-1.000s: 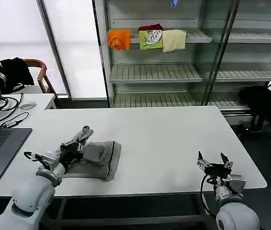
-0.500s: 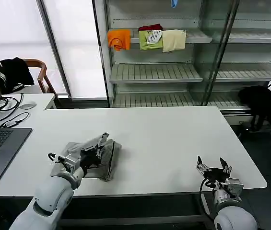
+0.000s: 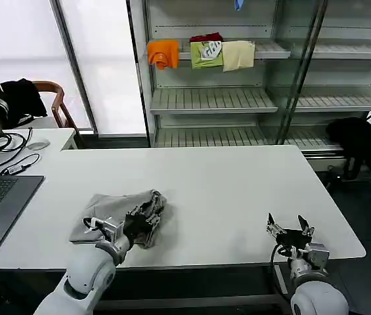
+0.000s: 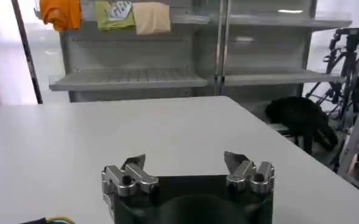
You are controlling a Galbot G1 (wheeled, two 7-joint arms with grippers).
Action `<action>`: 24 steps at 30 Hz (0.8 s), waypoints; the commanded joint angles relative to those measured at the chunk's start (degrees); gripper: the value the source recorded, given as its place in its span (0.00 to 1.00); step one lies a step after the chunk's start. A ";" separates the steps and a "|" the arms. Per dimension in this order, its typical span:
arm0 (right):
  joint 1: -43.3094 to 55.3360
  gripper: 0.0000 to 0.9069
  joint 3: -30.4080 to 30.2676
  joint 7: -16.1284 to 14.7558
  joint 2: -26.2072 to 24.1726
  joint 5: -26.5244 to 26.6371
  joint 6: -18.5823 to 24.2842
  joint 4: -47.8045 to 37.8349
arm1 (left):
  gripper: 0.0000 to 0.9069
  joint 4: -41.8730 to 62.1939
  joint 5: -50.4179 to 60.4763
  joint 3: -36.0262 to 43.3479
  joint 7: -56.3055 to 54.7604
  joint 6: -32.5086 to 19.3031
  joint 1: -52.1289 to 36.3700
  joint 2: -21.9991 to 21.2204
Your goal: Fold and organize the clothes.
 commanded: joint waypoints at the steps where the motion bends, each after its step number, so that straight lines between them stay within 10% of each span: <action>1: 1.14 1.00 -0.08 0.09 -0.65 0.02 -0.38 0.01 | 1.00 -4.92 -23.31 0.48 -5.69 -0.21 -0.74 -5.79; 24: 5.34 1.00 -3.13 -0.36 -4.41 2.03 -0.71 -1.67 | 1.00 1.30 -20.40 -22.50 -7.25 -1.89 3.65 6.42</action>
